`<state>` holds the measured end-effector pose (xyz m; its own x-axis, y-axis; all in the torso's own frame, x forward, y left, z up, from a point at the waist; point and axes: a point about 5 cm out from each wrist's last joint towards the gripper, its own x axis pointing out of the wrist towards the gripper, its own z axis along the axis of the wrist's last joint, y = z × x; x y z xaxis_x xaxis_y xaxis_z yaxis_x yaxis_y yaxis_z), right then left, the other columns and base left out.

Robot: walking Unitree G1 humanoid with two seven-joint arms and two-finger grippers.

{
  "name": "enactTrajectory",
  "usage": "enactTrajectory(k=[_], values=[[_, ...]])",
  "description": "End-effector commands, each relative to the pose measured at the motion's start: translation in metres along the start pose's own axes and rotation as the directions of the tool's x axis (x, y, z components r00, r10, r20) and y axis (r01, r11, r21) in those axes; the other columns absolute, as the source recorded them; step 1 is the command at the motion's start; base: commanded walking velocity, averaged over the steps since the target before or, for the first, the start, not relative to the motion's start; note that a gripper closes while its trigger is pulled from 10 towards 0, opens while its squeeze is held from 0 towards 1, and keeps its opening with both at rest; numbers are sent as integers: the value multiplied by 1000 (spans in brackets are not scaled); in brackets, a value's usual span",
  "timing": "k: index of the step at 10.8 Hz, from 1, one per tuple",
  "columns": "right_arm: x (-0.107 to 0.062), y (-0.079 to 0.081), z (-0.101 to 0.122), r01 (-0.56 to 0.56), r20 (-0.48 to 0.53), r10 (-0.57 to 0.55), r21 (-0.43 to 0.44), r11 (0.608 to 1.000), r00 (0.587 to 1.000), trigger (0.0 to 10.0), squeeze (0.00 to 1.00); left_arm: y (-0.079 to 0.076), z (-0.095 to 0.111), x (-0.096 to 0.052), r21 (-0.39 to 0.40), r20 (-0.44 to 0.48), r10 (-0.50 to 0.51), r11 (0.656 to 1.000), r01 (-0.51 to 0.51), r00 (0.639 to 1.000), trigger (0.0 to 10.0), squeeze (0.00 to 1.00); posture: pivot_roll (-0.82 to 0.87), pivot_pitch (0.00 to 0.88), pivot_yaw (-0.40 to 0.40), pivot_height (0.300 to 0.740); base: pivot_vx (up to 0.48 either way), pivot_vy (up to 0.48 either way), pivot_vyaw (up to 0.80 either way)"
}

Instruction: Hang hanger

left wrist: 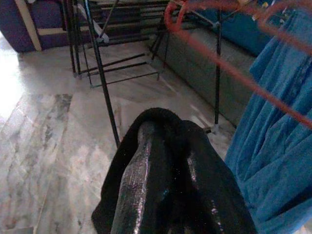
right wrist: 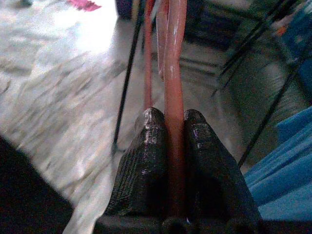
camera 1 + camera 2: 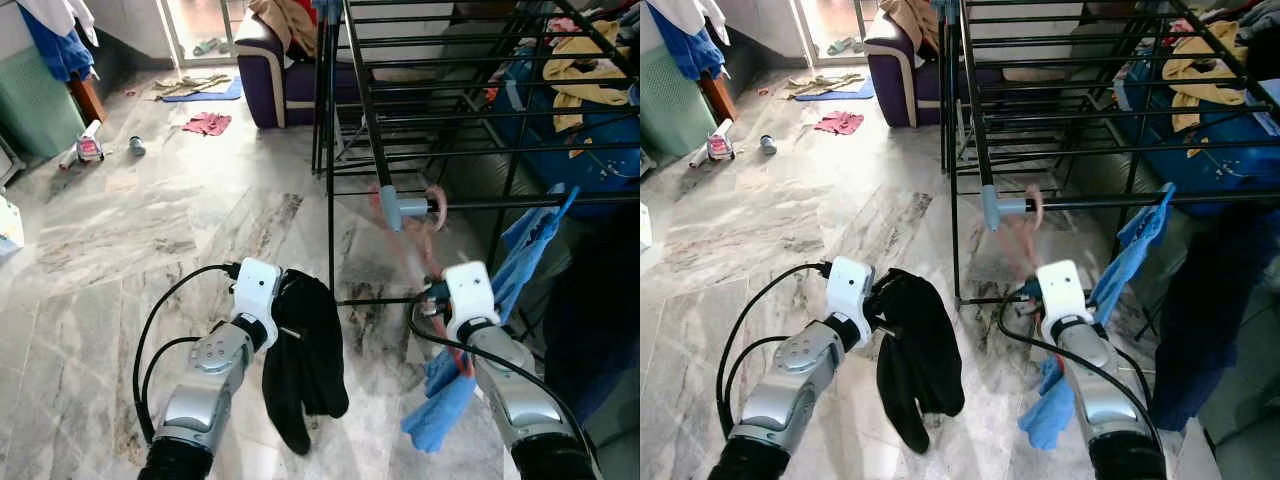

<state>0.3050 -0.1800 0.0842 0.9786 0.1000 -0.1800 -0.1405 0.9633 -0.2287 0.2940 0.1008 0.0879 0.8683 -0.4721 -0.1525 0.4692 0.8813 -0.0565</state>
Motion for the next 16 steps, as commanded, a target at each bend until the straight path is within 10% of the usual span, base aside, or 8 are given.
enactTrajectory(k=[1, 2, 4, 16], values=[[-4, -7, 10, 59, 56, -59, 11, 998, 997, 863, 0, 1, 8, 1, 24, 40, 17, 1000, -18, 999, 10000, 0, -64, 56, 20, 740, 0, 0, 0], [-12, -6, 11, 86, 81, -88, 30, 996, 993, 1725, 0, -1, 7, 1, 27, 41, 29, 999, -30, 999, 10000, 0, -67, 56, 17, 740, 0, 0, 0], [-32, 6, 5, 84, 85, -88, 51, 995, 992, 10000, 0, -5, 5, 0, 36, 39, 35, 999, -37, 999, 10000, 0, -79, 58, 16, 740, 0, 0, 0], [-50, 20, -2, 97, 48, -100, 65, 993, 994, 10000, 0, -2, -3, -10, 31, 23, 67, 997, -68, 997, 10000, 0, -76, 46, 23, 740, -116, 0, 0]])
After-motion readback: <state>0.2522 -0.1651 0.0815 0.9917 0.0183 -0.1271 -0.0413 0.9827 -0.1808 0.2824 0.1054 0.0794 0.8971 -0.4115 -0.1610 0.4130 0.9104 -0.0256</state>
